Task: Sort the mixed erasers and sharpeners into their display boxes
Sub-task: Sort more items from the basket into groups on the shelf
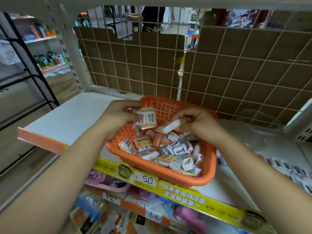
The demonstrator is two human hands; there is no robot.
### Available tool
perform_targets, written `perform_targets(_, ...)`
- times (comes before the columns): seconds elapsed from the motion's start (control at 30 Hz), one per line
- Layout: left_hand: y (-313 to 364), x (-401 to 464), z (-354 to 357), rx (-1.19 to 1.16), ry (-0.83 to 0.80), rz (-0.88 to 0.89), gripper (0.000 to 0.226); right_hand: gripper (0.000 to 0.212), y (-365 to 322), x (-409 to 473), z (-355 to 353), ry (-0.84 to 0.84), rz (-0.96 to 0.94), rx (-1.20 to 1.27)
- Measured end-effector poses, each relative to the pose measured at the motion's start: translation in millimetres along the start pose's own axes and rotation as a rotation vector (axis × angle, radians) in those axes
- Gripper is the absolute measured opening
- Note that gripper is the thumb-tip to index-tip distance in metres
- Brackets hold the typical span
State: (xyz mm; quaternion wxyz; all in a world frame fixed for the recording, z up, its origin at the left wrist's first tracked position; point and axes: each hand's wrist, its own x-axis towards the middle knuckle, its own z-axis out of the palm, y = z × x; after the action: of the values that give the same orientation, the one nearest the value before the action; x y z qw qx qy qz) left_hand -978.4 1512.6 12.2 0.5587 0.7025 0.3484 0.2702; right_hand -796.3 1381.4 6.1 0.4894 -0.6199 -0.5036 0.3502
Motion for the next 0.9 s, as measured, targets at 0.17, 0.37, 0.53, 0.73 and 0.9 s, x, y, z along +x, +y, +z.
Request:
perform_targets(0.17, 5.6, -23.8, 28.0, -0.210, -0.031, 0.003, 0.037, 0.051, 17.0, -30.7, -16.6, 0.146, -0.163, 0.129)
perform_targets(0.37, 14.0, -45.3, 84.7, -0.298, -0.039, 0.030, 0.031, 0.022, 24.9, -68.5, -43.6, 0.199, -0.270, 0.358)
perform_targets(0.53, 22.0, -60.4, 140.0, -0.366, -0.055, 0.034, 0.032, 0.024, 28.3, -99.5, -69.3, 0.367, -0.192, 0.383)
perform_targets(0.73, 35.0, -81.6, 205.4, -0.412, -0.077, 0.092, 0.062, 0.041, 36.7, -147.0, -117.3, 0.418, -0.142, 0.372)
perform_targets(0.9, 34.2, -94.5, 256.0, -0.413, -0.117, 0.047, 0.053, 0.039, 52.6, -189.3, -153.7, 0.541, -0.098, 0.311)
